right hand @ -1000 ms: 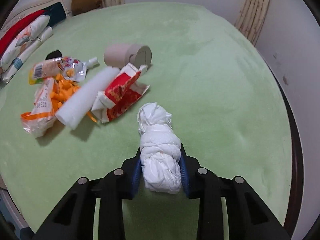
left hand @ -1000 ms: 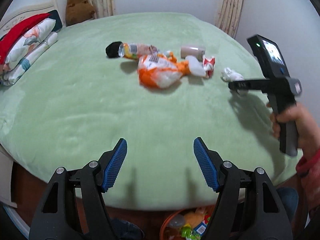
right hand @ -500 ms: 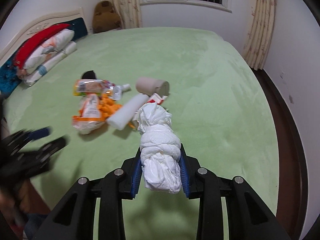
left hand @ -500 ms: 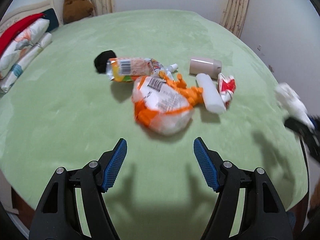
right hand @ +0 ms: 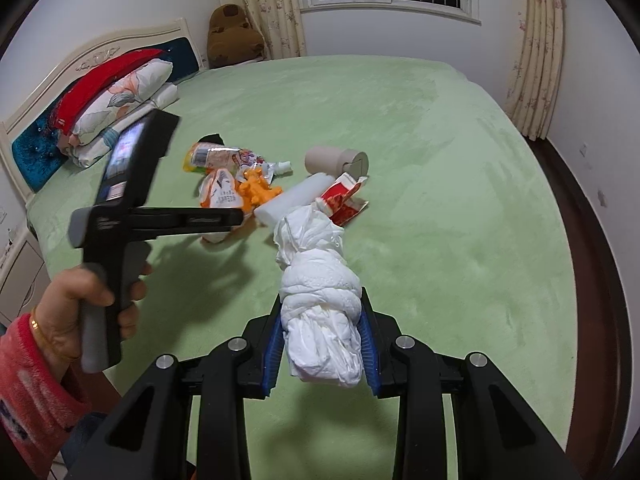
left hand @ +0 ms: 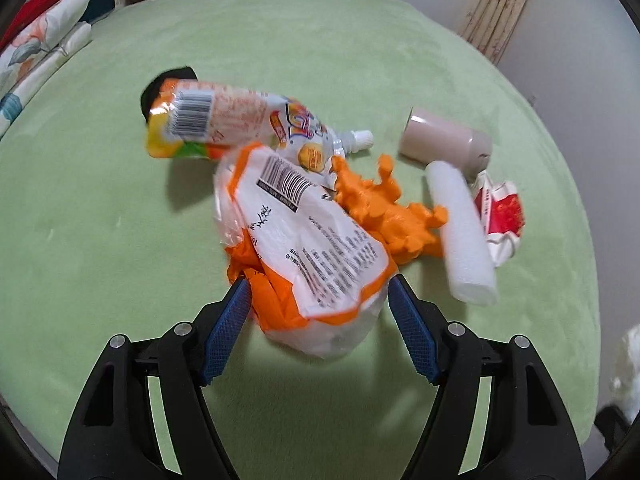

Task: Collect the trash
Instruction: 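Grasp the orange-white plastic bag with the left tool while the right tool holds the tissue, then carry the bag and tissue to the orange bucket and open both tools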

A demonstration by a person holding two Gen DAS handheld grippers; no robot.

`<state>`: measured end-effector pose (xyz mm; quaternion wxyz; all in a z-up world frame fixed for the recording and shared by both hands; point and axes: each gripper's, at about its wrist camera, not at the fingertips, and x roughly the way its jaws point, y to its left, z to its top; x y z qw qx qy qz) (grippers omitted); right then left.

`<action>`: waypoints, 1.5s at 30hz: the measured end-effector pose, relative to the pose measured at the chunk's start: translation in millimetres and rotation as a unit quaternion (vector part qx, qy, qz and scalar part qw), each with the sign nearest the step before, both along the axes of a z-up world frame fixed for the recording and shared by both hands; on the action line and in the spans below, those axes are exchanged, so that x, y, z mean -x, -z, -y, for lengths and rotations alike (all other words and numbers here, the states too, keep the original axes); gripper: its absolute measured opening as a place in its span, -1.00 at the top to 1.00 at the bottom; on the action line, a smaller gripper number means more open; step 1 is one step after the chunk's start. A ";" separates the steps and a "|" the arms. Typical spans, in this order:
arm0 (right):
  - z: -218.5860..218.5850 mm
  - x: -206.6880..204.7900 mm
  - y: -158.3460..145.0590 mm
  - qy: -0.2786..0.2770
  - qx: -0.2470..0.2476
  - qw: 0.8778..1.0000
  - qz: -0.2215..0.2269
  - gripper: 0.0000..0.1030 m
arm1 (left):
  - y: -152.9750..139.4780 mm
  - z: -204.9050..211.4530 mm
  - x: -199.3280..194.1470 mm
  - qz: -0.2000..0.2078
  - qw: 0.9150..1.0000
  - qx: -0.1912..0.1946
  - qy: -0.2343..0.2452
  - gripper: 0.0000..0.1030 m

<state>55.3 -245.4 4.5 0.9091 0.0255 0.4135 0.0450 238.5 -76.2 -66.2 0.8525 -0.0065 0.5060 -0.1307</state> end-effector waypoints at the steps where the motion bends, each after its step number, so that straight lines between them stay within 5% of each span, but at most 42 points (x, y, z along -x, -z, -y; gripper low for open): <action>1: -0.8 0.4 0.6 -0.001 0.000 1.000 0.000 0.36 | 2.2 0.4 -2.5 -0.003 1.000 -0.001 -0.003 -0.34; 4: -4.9 1.7 1.8 -0.005 -0.004 1.000 -0.001 0.36 | 6.9 -3.2 -10.1 -0.019 1.000 0.019 -0.014 -0.33; 12: -9.9 4.3 1.2 -0.008 -0.004 1.000 0.001 0.36 | 9.6 -17.0 -12.1 -0.033 0.998 0.043 -0.011 0.29; 20: -9.8 6.4 0.8 -0.009 -0.008 1.000 0.002 0.36 | -11.1 -22.7 8.7 -0.004 1.000 0.024 -0.003 0.41; 30: -17.4 42.9 -6.4 -0.041 0.007 0.999 0.019 0.36 | -63.9 -26.1 132.4 0.095 0.991 -0.028 0.094 0.41; 36: -21.7 88.4 -8.6 -0.069 0.013 0.997 0.029 0.36 | -65.8 -35.6 220.0 0.116 0.981 -0.038 0.149 0.40; 45: -43.8 156.1 33.3 -0.123 0.045 0.991 -0.016 0.35 | -21.4 -38.9 290.3 0.056 0.978 -0.046 0.197 0.39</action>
